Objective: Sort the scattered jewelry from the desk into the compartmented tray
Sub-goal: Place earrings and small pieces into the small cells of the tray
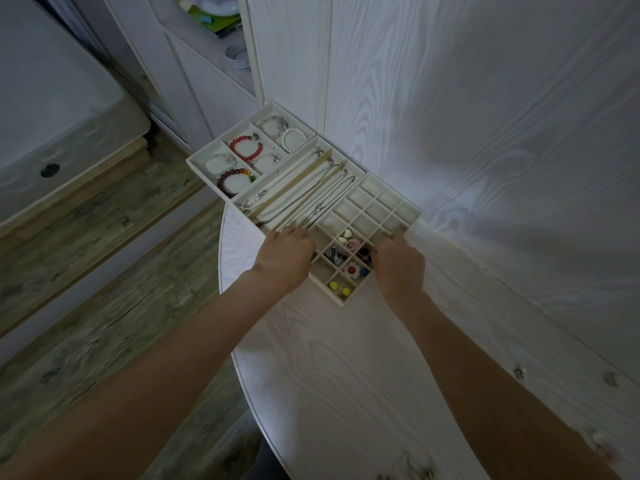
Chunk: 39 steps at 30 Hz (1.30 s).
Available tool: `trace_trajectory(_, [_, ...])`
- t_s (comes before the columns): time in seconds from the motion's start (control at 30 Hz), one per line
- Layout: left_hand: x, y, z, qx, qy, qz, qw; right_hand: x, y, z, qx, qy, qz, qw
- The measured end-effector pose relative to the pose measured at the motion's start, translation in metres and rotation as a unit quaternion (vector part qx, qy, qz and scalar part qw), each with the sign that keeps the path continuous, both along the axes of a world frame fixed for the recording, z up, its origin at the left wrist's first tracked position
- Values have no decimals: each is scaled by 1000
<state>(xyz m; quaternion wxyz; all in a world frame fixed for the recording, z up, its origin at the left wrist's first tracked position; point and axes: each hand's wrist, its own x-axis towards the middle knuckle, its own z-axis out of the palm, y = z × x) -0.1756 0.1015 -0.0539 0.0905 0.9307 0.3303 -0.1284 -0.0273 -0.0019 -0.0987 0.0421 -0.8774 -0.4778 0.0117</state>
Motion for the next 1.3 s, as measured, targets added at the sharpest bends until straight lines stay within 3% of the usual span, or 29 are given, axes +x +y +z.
trace_trajectory(0.17, [-1, 1, 1, 3, 3, -2, 1000, 1, -2, -8, 36, 22, -15, 999])
trace_trajectory(0.37, [1, 1, 2, 3, 9, -3, 1000, 2, -4, -2, -9, 38, -39, 998])
trace_trajectory(0.57, [2, 1, 2, 0, 12, -1, 1000, 7, -7, 9, 9, 21, -59, 998])
trace_trajectory(1.0, [2, 1, 2, -1, 8, -2, 1000, 4, 3, 9, -107, -3, -42, 993])
trace_trajectory(1.3, [5, -9, 3, -23, -39, 6, 999, 5, -14, 32, -43, 47, -79, 995])
